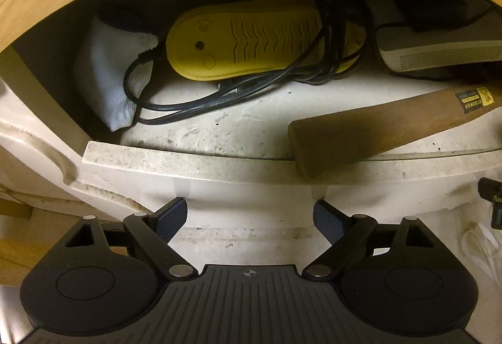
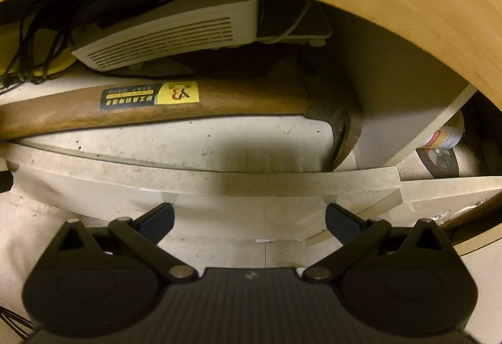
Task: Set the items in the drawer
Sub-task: 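Push the white drawer shut with both grippers against its front panel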
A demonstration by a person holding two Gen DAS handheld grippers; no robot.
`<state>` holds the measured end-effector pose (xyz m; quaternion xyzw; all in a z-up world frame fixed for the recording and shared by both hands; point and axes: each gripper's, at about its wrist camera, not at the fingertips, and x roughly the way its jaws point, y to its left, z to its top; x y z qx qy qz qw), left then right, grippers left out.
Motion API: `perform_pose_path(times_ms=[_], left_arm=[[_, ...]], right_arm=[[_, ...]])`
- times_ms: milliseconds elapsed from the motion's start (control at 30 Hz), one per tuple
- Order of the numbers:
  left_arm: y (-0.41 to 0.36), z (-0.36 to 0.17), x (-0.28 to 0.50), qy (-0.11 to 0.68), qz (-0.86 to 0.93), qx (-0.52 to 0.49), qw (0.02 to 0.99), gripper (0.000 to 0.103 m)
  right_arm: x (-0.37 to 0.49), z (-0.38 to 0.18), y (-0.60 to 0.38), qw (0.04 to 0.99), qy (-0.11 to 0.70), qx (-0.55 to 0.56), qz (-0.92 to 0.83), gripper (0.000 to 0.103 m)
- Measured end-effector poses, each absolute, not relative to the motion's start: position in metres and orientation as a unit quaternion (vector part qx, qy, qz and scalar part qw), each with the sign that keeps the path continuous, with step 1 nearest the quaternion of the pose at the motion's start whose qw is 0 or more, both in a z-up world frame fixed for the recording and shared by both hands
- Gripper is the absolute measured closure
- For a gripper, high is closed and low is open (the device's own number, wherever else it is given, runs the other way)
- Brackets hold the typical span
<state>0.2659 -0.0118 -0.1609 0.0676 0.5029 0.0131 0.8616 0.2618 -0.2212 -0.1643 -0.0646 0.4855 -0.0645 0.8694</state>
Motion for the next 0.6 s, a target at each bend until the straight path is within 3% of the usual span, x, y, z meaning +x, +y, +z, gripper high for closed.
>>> perform_pose_path(times_ms=[600], left_arm=[[-0.021,-0.162,0.242,0.489,0.009,0.088,0.868,0.013]], right_arm=[[0.250,-0.170,-0.214,0.870,0.484,-0.084,-0.053,0.000]])
